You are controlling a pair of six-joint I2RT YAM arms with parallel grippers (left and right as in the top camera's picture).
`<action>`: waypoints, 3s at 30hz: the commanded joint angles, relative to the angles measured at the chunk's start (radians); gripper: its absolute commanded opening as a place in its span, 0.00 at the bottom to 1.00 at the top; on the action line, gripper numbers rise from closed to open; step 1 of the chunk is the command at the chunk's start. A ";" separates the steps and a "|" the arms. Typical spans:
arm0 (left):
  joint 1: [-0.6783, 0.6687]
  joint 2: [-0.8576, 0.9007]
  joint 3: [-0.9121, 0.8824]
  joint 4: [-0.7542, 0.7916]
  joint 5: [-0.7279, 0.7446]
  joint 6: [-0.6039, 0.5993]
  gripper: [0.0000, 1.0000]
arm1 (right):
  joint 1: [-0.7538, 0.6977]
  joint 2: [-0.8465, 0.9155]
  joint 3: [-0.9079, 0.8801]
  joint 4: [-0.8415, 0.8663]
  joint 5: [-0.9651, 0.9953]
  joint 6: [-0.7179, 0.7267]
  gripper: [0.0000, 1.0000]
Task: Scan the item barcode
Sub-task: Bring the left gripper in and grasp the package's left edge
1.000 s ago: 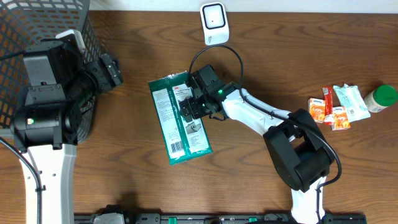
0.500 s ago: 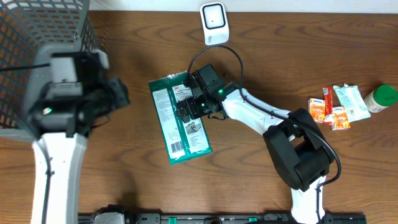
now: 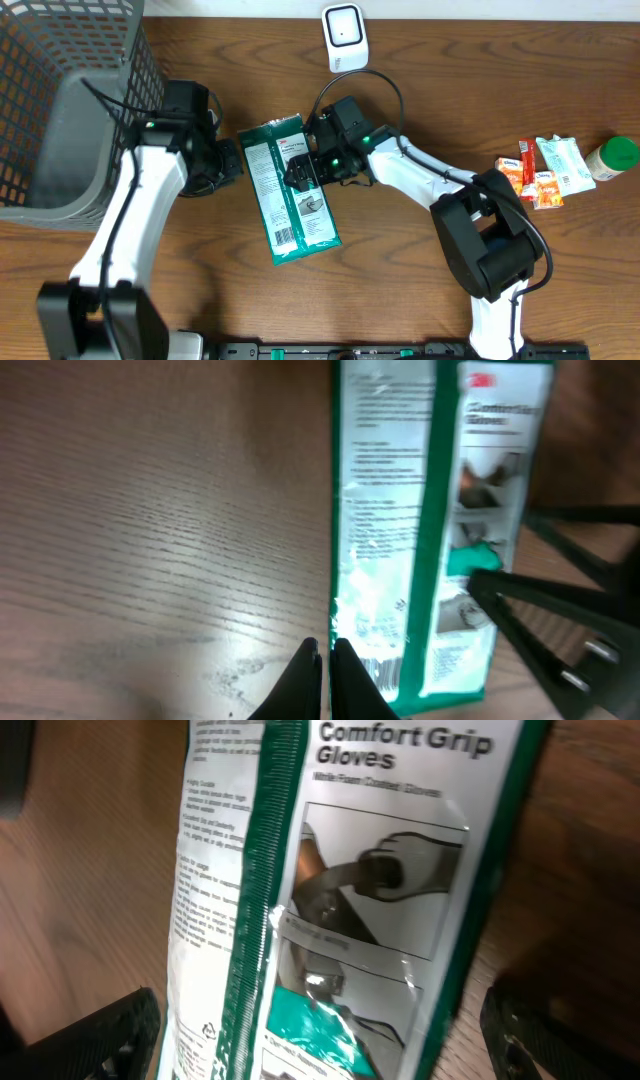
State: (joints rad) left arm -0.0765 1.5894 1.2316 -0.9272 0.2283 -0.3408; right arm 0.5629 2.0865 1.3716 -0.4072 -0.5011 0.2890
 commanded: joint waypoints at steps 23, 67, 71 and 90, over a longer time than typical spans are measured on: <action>-0.076 0.302 -0.086 0.211 -0.021 -0.039 0.08 | -0.058 0.037 -0.027 -0.053 -0.035 -0.039 0.99; -0.099 0.303 -0.275 0.470 0.077 -0.092 0.09 | 0.004 0.037 -0.048 0.076 -0.262 -0.058 0.61; -0.099 0.303 -0.277 0.474 0.075 -0.092 0.08 | 0.032 0.037 -0.051 0.081 -0.181 -0.058 0.57; -0.097 0.278 -0.267 0.477 0.074 -0.090 0.17 | 0.017 0.011 -0.057 0.066 -0.153 -0.064 0.01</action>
State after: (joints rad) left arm -0.1604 1.8275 1.0080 -0.4397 0.3294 -0.4255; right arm 0.6033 2.1143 1.3224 -0.3241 -0.6102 0.2478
